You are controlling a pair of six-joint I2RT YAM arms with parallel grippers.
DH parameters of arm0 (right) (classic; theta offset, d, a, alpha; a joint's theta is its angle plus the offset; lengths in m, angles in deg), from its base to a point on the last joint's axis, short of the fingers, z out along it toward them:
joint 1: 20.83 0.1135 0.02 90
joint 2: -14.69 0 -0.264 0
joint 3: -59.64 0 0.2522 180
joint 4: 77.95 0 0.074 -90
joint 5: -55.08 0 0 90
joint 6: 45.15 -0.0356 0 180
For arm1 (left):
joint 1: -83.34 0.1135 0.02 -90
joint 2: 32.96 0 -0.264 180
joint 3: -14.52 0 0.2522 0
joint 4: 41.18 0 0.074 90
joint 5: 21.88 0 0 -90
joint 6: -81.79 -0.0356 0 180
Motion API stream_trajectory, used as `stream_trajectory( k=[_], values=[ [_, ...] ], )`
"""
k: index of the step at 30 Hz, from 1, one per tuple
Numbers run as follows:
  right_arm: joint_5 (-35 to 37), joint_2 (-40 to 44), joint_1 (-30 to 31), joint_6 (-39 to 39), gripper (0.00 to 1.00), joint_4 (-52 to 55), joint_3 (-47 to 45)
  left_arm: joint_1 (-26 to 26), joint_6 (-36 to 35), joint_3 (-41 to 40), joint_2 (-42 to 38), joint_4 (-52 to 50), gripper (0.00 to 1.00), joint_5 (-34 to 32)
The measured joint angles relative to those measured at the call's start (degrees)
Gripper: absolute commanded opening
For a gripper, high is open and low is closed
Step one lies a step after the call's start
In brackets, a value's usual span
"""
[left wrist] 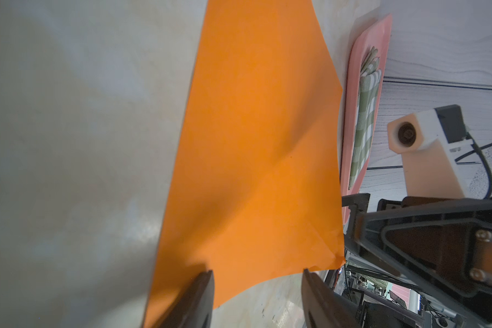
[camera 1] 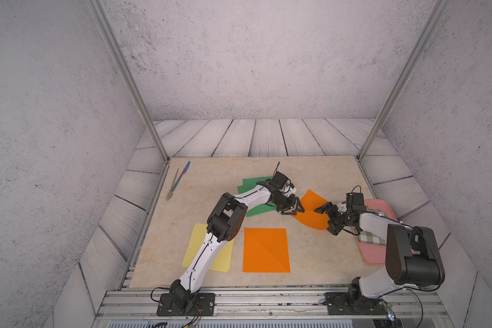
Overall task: Sort the scattered colored papers by color
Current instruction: Pick up the colored paper from the center of the board.
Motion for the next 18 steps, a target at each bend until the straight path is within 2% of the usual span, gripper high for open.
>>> stream_trajectory(
  k=[10, 18],
  values=[
    [-0.15, -0.61, -3.30, 1.38, 0.78, 2.64, 0.79, 0.39, 0.02, -0.13, 0.00, 0.33, 0.56, 0.57],
    [0.13, -3.04, -4.37, 3.82, 0.51, 5.51, 2.84, 0.52, 0.00, -0.35, 0.00, 0.52, 0.56, 1.07]
  ],
)
